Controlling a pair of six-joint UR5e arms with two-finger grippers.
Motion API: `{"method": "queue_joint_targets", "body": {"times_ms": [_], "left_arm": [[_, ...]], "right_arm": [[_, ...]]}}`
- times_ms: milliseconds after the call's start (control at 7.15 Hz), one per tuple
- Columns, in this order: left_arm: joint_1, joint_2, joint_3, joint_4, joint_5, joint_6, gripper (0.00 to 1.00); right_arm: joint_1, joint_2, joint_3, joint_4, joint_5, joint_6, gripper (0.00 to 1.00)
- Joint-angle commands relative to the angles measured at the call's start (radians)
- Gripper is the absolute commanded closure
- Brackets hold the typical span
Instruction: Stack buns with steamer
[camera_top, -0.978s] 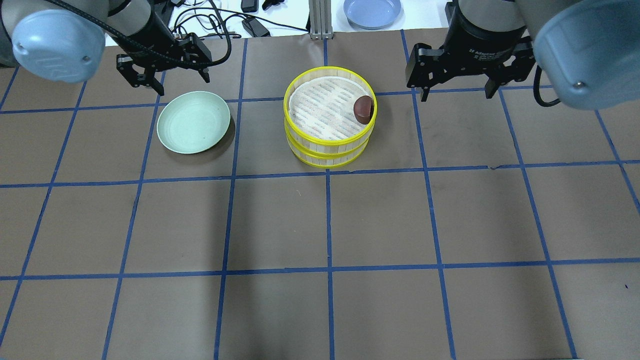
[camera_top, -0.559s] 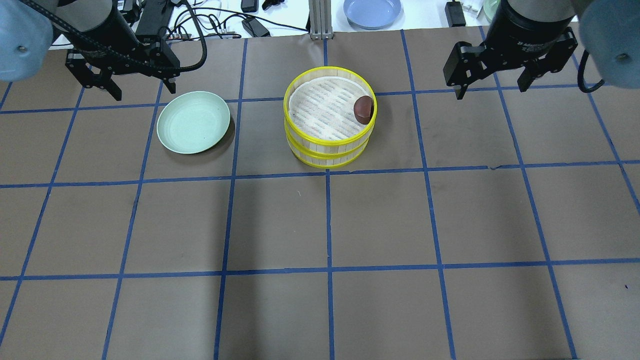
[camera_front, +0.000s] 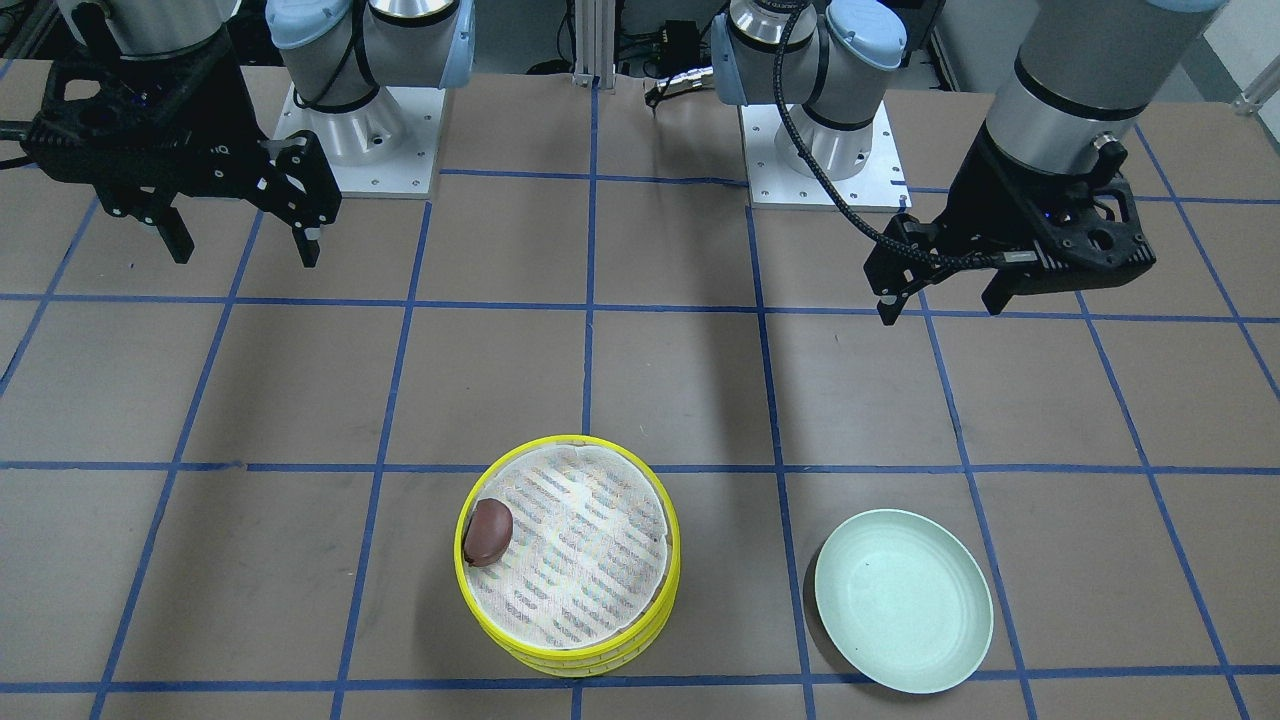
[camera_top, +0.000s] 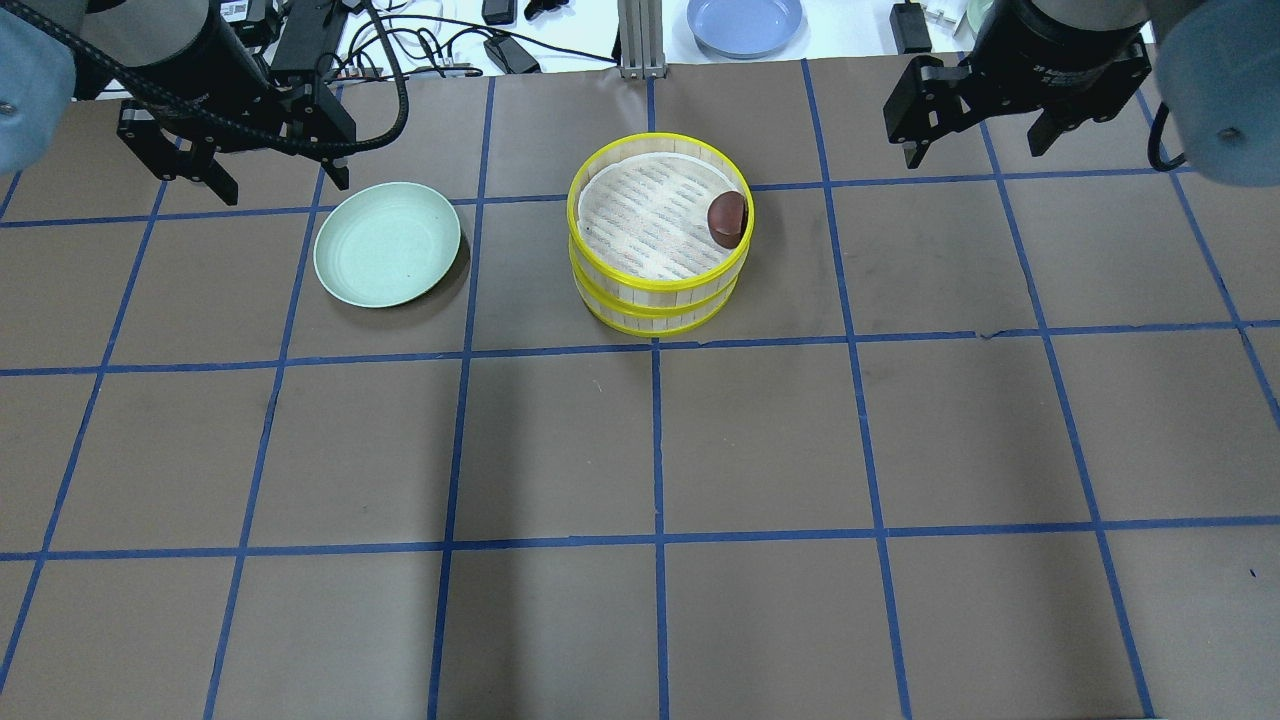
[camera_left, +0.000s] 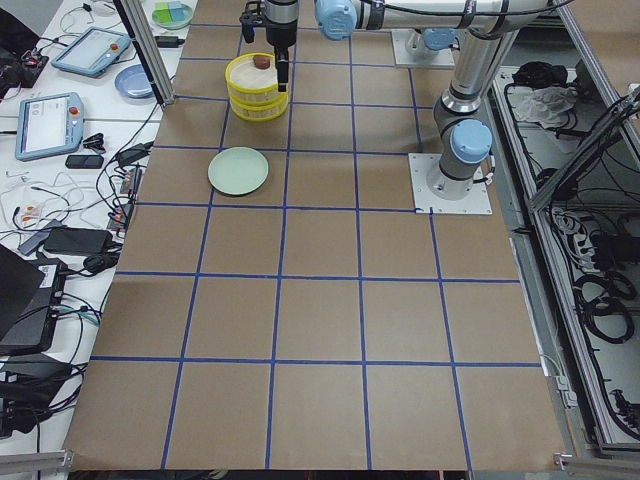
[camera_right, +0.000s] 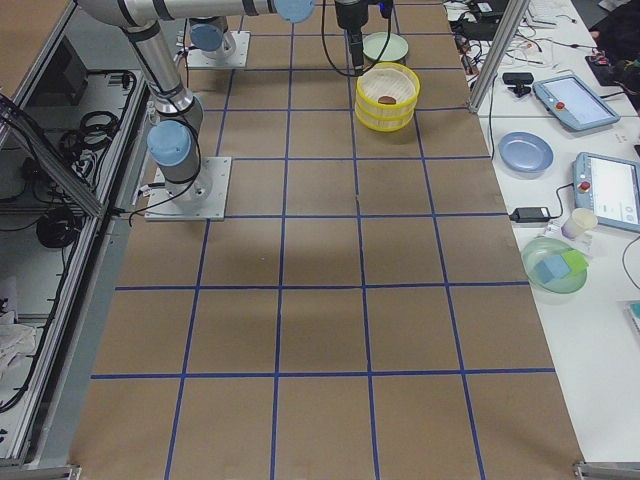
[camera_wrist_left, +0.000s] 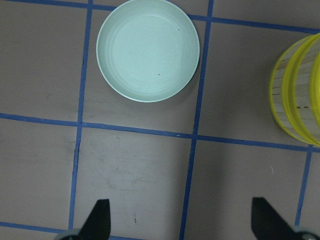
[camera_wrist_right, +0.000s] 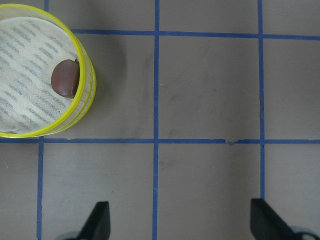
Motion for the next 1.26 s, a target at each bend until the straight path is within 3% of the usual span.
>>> {"method": "queue_joint_targets", "body": {"times_ms": [0,280,1118], "left_arm": [[0.002,0.001,-0.002,0.0,-0.022,0.001,0.0],[0.004,0.002,-0.002,0.0,-0.022,0.001,0.0],[0.007,0.001,-0.005,-0.002,-0.022,0.003,0.0]], "right_arm": [[0.0,-0.008,0.019,0.001,0.011,0.002,0.01],[0.0,-0.01,0.019,0.05,0.011,0.0,0.02],[-0.001,-0.021,0.019,0.053,0.011,0.058,0.01]]}}
